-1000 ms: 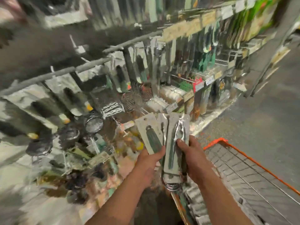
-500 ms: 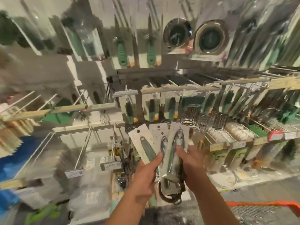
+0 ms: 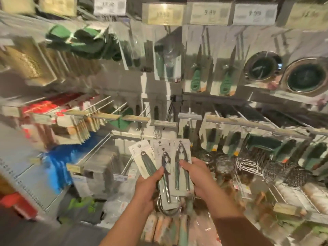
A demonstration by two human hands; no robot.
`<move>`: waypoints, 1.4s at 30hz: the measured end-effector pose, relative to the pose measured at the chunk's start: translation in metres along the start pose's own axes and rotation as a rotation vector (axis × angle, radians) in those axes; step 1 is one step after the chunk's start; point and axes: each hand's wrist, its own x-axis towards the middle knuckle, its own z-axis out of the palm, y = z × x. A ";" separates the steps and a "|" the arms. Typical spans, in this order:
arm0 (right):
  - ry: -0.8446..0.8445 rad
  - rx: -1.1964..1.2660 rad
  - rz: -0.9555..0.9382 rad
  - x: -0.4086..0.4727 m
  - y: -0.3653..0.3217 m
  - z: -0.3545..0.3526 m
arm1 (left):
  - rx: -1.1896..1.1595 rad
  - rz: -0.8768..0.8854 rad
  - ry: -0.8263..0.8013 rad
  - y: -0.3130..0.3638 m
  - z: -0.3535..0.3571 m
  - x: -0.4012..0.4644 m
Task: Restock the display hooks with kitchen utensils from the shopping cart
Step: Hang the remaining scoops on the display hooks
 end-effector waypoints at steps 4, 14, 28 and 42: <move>-0.036 -0.070 -0.004 0.024 0.010 0.013 | -0.035 0.048 0.096 0.014 -0.020 0.007; -0.075 -0.068 -0.093 0.018 -0.023 0.034 | -0.010 0.166 0.142 0.037 -0.029 0.024; 0.022 -0.181 -0.192 0.044 -0.015 0.055 | 0.042 0.235 0.202 0.035 -0.044 0.033; 0.139 -0.147 -0.188 0.044 0.001 0.071 | 0.007 0.304 0.177 0.045 -0.043 0.032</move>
